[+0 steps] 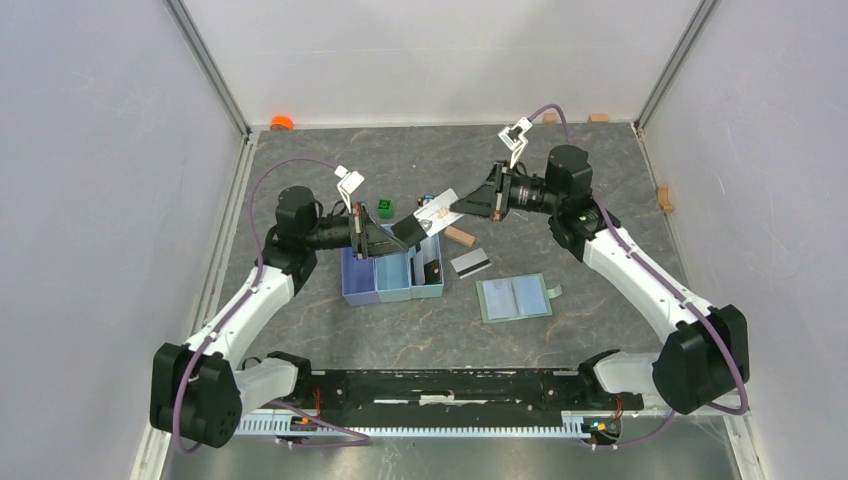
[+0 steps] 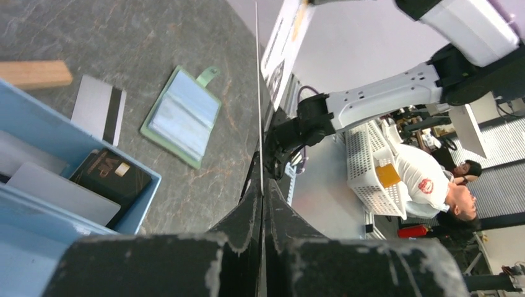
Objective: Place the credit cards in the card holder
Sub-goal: Place the credit card in the storage box, then insert the credit card into the card holder.
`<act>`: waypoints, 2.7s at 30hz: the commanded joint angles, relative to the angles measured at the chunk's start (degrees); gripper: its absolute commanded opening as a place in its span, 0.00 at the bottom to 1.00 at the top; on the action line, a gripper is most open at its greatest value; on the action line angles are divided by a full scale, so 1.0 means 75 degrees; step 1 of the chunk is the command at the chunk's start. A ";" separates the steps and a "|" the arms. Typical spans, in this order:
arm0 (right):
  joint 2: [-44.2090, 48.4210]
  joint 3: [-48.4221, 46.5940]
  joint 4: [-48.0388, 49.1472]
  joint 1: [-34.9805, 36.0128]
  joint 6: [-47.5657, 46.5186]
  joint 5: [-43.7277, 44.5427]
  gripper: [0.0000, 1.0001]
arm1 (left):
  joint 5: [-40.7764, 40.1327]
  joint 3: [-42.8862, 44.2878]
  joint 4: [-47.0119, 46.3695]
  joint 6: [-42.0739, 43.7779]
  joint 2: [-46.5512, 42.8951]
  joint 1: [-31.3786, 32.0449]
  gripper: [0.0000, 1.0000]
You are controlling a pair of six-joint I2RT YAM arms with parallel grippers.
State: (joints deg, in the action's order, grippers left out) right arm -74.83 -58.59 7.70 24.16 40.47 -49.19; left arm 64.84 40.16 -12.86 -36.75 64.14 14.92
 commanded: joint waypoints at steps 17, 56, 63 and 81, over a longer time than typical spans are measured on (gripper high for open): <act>0.0488 -0.0595 -0.4332 -0.0250 -0.2653 0.3340 0.00 | -0.5430 0.2074 0.5143 0.1818 0.2066 0.1363 0.02; 0.1102 -0.0203 -0.5361 -0.0246 -0.4322 0.2777 0.00 | -0.4392 0.2480 0.3834 0.2192 0.1610 0.3683 0.80; 0.1635 0.0235 -0.5645 -0.0153 -0.5131 0.0041 0.00 | -0.3517 0.2274 0.3527 0.2903 0.1313 0.3689 0.85; 0.1744 0.0320 -0.5166 0.0060 -0.4782 -0.0371 0.47 | -0.2757 0.1619 0.2282 0.2188 0.1342 0.4443 0.02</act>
State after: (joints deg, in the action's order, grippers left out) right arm -62.37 -55.64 -34.33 24.53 3.11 -55.07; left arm 42.74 56.45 13.87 -15.49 76.27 47.97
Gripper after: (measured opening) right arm 0.298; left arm 0.044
